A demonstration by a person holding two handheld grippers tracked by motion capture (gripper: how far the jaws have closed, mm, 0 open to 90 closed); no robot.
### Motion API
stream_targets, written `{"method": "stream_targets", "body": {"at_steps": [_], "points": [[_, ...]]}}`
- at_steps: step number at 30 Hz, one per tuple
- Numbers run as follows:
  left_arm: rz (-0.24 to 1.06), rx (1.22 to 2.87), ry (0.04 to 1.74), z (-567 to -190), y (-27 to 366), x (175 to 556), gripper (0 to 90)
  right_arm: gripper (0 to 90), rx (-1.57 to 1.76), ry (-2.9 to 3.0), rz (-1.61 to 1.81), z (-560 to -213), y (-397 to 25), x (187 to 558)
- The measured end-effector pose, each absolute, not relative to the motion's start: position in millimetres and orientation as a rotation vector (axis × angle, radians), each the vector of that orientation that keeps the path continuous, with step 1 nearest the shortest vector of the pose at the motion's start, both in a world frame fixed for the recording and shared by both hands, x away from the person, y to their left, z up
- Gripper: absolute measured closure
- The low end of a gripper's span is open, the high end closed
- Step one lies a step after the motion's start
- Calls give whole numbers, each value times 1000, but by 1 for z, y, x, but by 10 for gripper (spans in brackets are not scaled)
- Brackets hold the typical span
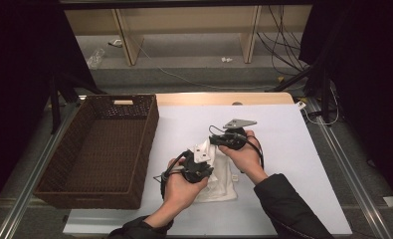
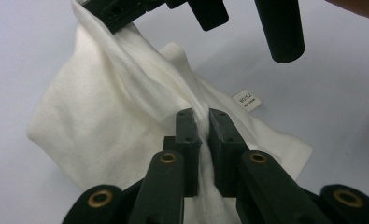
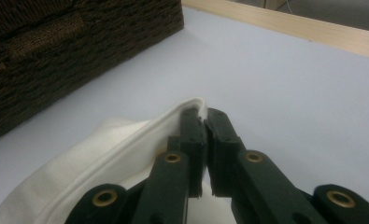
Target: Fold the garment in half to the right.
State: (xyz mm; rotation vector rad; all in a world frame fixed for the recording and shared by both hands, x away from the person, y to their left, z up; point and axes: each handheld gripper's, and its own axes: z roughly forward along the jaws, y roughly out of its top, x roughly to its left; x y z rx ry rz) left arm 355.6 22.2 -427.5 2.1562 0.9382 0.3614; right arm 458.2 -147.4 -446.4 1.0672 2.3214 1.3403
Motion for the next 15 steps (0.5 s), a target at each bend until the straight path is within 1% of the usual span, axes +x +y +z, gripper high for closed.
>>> {"method": "stream_targets", "body": {"at_steps": [15], "points": [[352,2161,932,-432,14,357,823,863,1089,2318,1320,-452,-154,458]]}}
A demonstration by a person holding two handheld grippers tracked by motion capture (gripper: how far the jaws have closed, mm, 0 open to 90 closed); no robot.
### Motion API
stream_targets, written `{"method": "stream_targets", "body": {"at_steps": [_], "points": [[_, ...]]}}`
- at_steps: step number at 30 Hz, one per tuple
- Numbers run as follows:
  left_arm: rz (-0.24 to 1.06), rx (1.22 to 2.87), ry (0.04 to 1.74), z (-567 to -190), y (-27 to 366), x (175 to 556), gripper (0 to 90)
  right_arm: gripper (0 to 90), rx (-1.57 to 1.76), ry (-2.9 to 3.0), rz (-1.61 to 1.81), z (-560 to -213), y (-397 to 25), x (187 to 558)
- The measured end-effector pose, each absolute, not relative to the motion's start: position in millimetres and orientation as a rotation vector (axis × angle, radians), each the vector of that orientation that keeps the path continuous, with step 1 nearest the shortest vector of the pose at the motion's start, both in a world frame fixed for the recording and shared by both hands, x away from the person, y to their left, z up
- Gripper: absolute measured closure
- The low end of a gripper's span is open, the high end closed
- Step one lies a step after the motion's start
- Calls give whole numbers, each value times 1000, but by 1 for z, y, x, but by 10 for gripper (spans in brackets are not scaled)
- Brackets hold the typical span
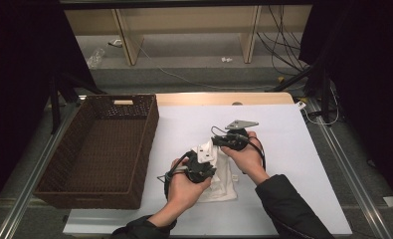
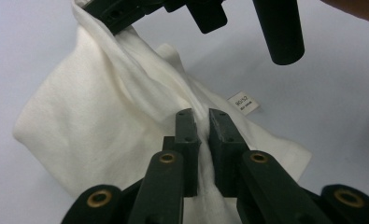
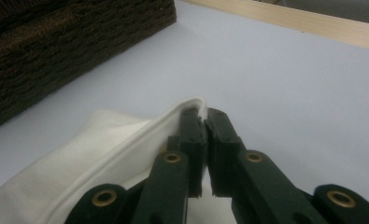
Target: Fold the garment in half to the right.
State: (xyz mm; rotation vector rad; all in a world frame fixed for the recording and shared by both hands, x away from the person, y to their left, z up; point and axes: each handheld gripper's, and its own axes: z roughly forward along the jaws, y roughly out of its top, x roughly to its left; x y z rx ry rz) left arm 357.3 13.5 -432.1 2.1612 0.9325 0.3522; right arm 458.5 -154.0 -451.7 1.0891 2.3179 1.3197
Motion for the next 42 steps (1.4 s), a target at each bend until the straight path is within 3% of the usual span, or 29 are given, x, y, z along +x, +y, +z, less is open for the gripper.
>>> {"method": "stream_targets", "body": {"at_steps": [42], "points": [[353,2179,846,-442,-7,354,809,862,1177,2310,1277,-472,-182,449]]}}
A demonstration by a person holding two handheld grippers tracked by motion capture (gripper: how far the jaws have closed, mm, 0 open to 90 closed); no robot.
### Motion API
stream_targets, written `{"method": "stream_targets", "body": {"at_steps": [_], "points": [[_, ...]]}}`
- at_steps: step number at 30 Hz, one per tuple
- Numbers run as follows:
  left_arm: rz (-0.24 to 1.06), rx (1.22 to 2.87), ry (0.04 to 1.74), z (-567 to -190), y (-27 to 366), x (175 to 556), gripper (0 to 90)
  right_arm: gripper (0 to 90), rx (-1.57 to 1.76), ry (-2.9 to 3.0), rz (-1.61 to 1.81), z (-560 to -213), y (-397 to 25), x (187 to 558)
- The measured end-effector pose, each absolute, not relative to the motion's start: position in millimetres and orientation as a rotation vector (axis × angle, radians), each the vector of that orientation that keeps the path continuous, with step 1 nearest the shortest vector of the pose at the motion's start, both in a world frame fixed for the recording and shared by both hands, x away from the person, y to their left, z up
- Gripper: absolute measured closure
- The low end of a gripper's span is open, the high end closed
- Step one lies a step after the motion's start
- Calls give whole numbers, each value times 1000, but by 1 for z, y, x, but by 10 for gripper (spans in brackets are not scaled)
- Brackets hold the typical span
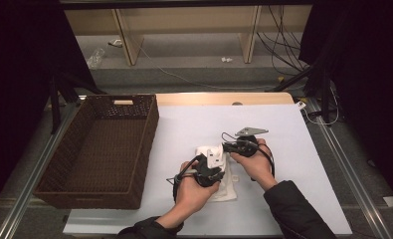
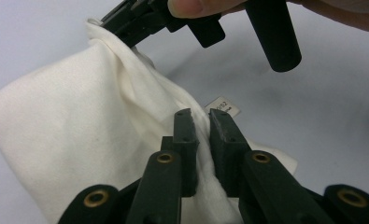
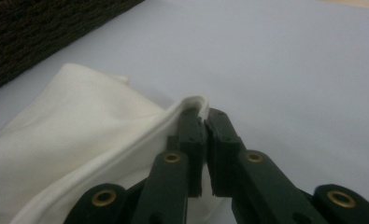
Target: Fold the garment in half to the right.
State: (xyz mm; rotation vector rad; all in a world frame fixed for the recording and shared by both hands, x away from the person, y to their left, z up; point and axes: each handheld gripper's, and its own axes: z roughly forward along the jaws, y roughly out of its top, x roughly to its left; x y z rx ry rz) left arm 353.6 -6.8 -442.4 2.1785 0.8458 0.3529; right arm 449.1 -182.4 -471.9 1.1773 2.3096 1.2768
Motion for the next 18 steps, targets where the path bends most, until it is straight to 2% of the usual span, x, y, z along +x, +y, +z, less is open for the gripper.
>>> {"method": "stream_targets", "body": {"at_steps": [10,18], "points": [[349,2169,832,-443,-11,353,802,862,1191,2309,1271,-470,-186,449],[303,2126,814,-438,-11,351,689,861,1200,2321,1229,-475,-190,449]]}}
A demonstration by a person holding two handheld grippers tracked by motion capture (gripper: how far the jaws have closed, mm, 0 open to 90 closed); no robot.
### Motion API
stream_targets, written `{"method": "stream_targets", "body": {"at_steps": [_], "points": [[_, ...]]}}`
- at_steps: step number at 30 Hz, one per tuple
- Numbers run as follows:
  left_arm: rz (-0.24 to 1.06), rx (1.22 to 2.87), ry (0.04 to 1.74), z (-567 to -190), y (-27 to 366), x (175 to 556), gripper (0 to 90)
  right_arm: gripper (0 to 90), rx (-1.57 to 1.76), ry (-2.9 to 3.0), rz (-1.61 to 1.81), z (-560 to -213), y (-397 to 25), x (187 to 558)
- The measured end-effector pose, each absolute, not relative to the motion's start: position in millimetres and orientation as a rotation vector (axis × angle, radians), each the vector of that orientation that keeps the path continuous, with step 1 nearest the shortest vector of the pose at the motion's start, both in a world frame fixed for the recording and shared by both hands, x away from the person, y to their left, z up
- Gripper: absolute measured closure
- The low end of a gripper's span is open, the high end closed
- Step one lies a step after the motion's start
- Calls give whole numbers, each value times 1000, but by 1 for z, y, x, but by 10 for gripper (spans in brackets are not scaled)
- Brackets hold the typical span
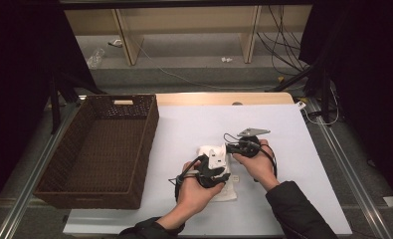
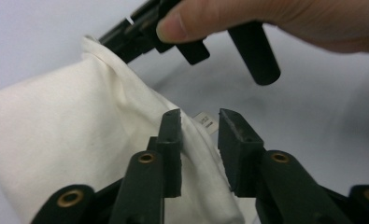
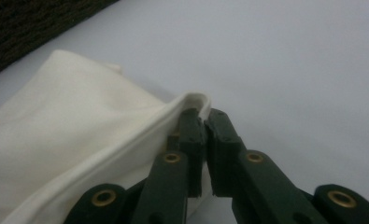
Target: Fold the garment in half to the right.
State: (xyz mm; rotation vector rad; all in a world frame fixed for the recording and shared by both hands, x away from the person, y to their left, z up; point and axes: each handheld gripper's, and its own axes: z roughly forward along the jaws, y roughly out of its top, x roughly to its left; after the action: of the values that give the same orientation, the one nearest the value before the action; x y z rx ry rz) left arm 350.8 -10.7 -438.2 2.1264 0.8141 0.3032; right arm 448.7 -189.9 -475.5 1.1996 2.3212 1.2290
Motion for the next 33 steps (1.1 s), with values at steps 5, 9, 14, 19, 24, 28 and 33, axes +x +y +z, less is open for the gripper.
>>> {"method": "stream_targets", "body": {"at_steps": [5,9,14,19,24,28,33], "points": [[347,2026,838,-418,4,348,662,861,1216,2324,1220,-478,-193,449],[376,2007,859,-412,18,350,670,860,1224,2330,1214,-479,-195,449],[325,2091,896,-433,26,353,681,843,1238,2341,1193,-480,-198,449],[301,2130,892,-442,24,353,679,790,1265,2320,1160,-475,-208,449],[296,2138,885,-444,22,353,679,780,1292,2266,1140,-465,-221,447],[295,2140,883,-447,19,354,679,743,1290,2207,1228,-448,-226,440],[292,2150,861,-449,16,353,674,680,1238,2242,1337,-434,-205,430]]}}
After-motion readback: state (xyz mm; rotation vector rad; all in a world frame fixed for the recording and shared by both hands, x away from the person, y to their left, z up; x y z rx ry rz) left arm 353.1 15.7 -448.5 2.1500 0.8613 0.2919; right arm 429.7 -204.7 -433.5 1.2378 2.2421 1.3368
